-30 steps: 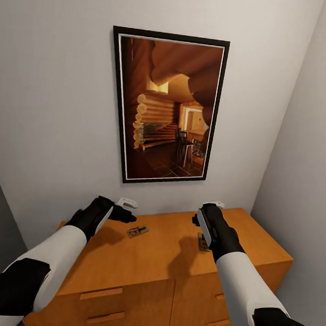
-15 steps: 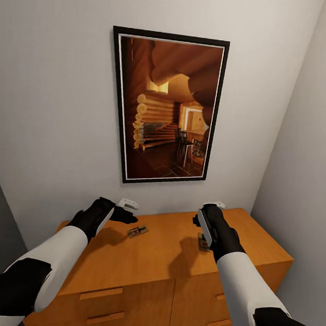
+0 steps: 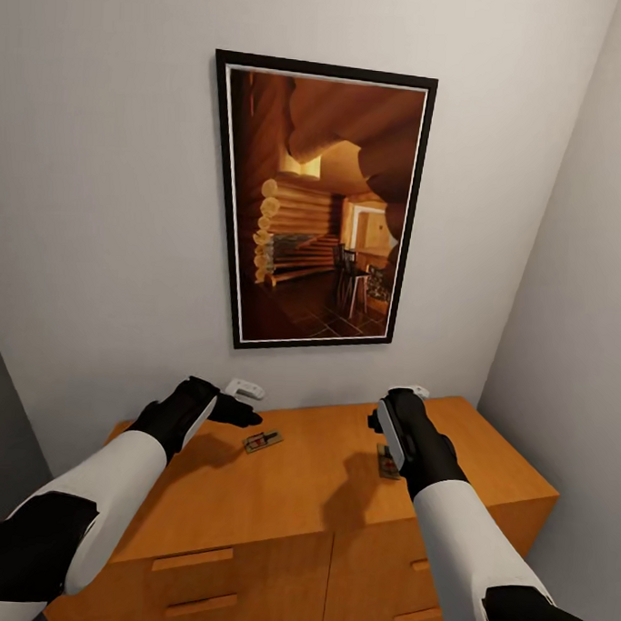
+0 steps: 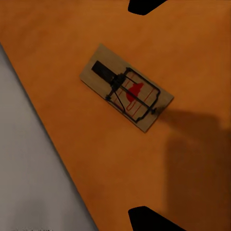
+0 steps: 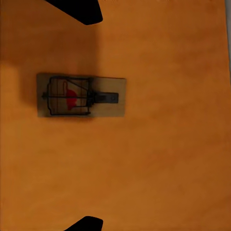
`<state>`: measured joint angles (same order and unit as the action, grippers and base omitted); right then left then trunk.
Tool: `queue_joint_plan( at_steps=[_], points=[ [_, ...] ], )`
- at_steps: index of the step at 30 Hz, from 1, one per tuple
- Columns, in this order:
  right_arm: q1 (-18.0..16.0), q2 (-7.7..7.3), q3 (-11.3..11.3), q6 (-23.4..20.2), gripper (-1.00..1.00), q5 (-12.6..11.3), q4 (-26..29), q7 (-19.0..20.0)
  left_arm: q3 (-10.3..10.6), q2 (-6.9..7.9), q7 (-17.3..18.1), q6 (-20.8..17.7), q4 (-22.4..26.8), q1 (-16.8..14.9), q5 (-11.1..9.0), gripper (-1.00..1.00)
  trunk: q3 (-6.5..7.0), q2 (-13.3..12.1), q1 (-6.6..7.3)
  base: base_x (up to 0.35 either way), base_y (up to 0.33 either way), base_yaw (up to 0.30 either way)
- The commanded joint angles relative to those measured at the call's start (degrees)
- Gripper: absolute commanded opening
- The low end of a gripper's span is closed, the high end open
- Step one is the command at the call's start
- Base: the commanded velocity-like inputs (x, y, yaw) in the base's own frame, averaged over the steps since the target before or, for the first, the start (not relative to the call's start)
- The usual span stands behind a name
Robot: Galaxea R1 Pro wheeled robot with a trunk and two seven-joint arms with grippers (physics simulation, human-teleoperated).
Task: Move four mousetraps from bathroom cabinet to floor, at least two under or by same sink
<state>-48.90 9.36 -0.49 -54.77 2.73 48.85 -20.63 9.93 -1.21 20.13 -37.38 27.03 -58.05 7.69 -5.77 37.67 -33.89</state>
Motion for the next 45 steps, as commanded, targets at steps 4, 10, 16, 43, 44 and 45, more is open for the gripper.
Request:
queue_joint_plan(
  at_steps=[4, 10, 16, 43, 44, 45],
  points=[
    [-0.1, 0.08, 0.0, -0.1, 1.00, 0.2, 0.0, 0.1, 0.0, 0.03, 0.4, -0.1, 0.0, 0.0, 0.6, 1.00, -0.11, 0.1, -0.02, 0.000, 0.000, 0.000],
    [-0.1, 0.14, 0.0, 0.1, 1.00, 0.1, 0.0, 0.1, 0.1, -0.01, 0.4, -0.1, -0.1, 0.0, 0.6, 1.00, -0.11, 0.1, -0.02, 0.000, 0.000, 0.000],
    [-0.1, 0.13, 0.0, 0.3, 1.00, 0.2, 0.0, 0.1, 0.0, -0.02, 0.4, -0.1, -0.2, 0.0, 0.6, 1.00, -0.11, 0.1, -0.02, 0.000, 0.000, 0.000],
    [-0.1, 0.14, -0.2, 1.4, 1.00, 0.0, -2.4, -0.1, 0.0, -0.05, 0.3, -0.1, -0.2, 0.0, 0.5, 1.00, -0.11, 0.1, -0.02, 0.000, 0.000, 0.000],
    [-0.1, 0.14, -0.2, 1.4, 1.00, 0.0, -2.4, -0.1, 0.0, -0.05, 0.3, -0.1, -0.2, 0.0, 0.5, 1.00, -0.11, 0.1, -0.02, 0.000, 0.000, 0.000],
    [-0.1, 0.12, -0.3, 2.2, 1.00, -0.1, -3.3, -0.1, 0.0, -0.07, 0.3, -0.1, -0.2, 0.0, 0.5, 1.00, -0.11, 0.1, -0.02, 0.000, 0.000, 0.000]
  ],
)
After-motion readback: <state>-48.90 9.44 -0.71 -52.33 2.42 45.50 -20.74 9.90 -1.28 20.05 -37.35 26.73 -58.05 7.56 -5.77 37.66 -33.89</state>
